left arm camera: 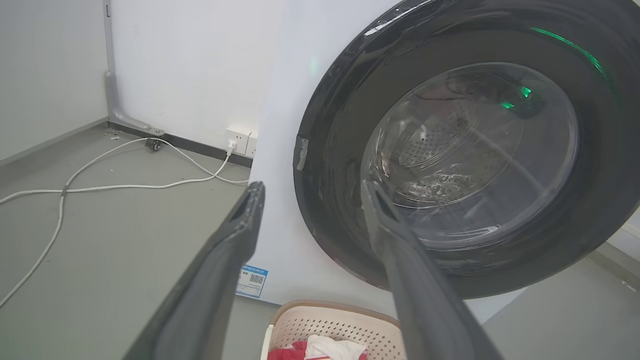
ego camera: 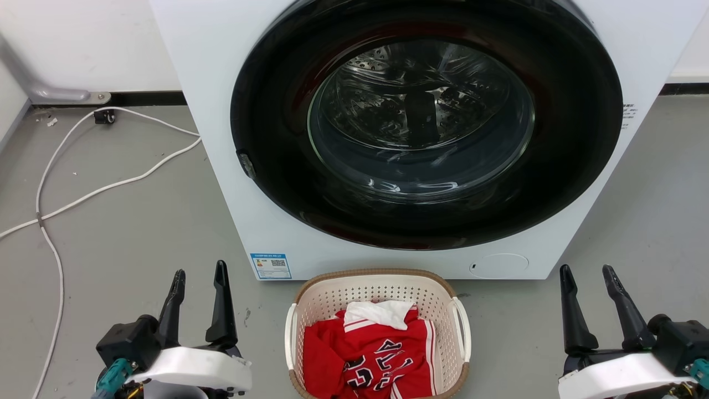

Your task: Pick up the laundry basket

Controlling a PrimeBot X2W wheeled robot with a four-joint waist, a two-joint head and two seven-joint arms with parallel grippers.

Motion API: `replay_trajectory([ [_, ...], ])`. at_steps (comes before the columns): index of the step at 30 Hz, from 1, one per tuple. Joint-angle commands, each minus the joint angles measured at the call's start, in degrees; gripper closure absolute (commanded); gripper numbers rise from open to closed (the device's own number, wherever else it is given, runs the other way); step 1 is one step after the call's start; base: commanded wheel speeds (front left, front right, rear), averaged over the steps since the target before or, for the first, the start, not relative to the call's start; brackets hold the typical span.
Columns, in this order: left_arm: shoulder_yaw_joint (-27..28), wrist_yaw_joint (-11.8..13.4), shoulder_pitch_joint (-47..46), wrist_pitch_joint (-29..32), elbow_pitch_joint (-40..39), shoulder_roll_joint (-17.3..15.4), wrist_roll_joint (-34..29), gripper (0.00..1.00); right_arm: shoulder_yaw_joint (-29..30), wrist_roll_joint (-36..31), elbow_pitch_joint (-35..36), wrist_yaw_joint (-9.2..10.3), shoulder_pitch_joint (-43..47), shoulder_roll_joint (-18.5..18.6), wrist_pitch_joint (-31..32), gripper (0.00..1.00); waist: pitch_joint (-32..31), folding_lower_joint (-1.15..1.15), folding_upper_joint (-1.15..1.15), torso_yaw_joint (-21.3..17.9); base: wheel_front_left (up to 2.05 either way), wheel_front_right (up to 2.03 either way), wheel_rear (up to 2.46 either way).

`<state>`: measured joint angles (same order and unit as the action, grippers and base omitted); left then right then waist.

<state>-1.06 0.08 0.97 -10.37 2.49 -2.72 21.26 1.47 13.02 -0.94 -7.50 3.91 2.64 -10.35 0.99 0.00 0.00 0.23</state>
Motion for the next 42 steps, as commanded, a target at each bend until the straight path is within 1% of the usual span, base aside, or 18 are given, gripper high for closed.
replay_trajectory([
  [1, -0.07, 0.28, 0.28, -0.57, -0.69, -0.19, -1.29, 0.00, -0.13, -1.54, 0.81, 0.02, 0.38, 0.28, -0.55, 0.00, 0.01, 0.00, 0.00, 0.01, 0.00, 0.00, 0.00],
  [28, -1.55, 1.45, 1.79, -3.73, -0.45, -0.23, -14.52, 0.00, -0.91, -15.22, 2.31, 0.02, 2.28, 0.35, -3.73, 0.00, 0.13, 0.00, 0.00, -0.08, 0.00, 0.00, 0.00],
  [40, -1.92, 1.96, 2.38, -4.94, -0.29, -0.23, -19.27, 0.00, -0.82, -19.83, 2.53, 0.02, 2.94, 0.36, -4.91, 0.00, 0.26, 0.00, 0.00, -0.01, 0.00, 0.00, 0.00],
  [42, -1.84, 1.97, 2.39, -4.99, -0.07, -0.23, -19.02, 0.00, -0.68, -19.32, 2.34, 0.02, 2.93, 0.36, -4.87, 0.00, 0.28, 0.00, 0.00, -0.01, 0.00, 0.00, 0.00],
])
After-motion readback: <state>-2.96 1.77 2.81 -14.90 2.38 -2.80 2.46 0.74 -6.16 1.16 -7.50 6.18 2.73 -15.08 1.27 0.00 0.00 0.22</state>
